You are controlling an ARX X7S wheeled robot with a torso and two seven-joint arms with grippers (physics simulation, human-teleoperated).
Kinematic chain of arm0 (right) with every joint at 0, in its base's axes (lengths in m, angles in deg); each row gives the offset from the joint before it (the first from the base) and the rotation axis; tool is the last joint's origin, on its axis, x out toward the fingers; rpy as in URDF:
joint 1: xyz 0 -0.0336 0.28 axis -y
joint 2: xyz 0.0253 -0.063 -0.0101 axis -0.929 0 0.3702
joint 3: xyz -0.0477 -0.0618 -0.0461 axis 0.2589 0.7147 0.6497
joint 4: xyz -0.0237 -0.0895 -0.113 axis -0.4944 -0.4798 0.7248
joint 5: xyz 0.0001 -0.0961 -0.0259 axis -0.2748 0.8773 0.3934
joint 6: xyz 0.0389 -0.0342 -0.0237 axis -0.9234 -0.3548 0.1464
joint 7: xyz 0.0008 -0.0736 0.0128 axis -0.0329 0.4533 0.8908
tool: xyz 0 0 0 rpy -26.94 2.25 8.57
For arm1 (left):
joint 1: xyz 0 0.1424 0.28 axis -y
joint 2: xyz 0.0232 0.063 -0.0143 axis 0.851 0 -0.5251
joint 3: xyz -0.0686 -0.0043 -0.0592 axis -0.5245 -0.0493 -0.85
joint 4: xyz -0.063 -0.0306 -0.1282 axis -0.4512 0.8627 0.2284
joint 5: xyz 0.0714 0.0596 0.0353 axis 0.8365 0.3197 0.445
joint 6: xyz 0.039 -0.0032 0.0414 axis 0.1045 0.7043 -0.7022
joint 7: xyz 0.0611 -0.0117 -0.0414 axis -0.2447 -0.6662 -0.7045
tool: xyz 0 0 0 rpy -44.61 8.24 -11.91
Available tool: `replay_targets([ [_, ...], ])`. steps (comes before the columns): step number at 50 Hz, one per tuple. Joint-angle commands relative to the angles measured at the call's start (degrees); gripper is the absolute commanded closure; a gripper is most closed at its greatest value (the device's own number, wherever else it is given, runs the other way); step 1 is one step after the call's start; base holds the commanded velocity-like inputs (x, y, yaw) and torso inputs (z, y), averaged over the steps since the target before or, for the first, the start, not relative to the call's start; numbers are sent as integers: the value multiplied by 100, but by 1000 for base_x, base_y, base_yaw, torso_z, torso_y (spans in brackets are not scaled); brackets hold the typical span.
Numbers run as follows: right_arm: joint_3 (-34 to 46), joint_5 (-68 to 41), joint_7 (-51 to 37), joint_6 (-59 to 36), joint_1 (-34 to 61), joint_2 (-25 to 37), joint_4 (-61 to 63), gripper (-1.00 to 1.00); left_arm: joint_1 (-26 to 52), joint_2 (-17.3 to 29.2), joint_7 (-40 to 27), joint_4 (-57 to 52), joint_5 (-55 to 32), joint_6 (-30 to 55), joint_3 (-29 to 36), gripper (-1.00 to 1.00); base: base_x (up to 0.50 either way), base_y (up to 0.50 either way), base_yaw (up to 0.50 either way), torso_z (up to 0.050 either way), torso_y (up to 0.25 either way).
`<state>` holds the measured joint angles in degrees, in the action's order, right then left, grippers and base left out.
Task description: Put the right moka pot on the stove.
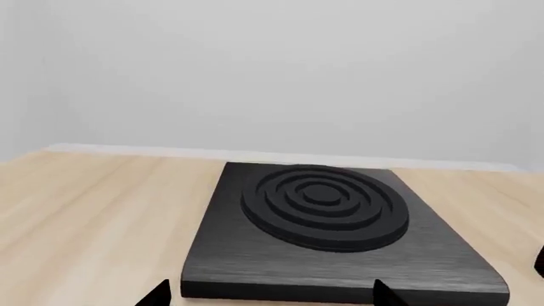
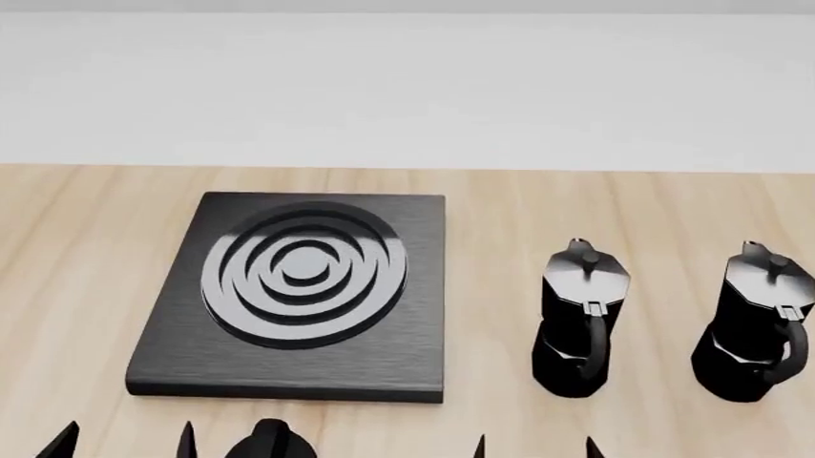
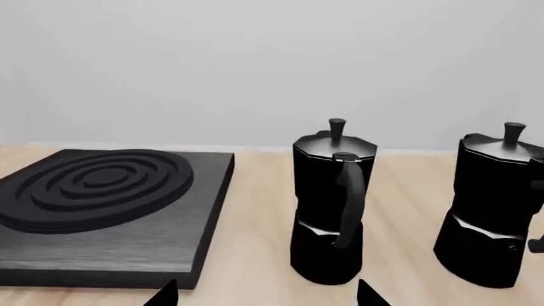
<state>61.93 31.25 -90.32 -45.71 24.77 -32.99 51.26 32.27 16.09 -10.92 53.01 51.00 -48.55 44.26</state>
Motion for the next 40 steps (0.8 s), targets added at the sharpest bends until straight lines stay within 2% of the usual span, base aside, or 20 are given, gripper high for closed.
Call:
replay_targets([
  [1, 32, 45, -149, -285, -73, 121, 513, -100, -78, 307, -174, -1160, -321, 828, -59, -100, 0, 0, 0, 0, 0],
  [20, -72, -35, -419, -1406, -79, 572, 2396, -100, 373, 898, -864, -3599, -789, 2713, -296, -100, 0, 0, 0, 0, 0],
  [34, -62, -43, -597, -2292, 245, 742, 3311, -100, 1157, 1093, -1407, -4827, -1297, 4045, -485, -100, 0, 0, 0, 0, 0],
  [40, -81, -65, -643, -2372, 274, 743, 3374, -100, 1303, 1094, -1521, -4941, -1441, 4210, -581, -100, 0, 0, 0, 0, 0],
])
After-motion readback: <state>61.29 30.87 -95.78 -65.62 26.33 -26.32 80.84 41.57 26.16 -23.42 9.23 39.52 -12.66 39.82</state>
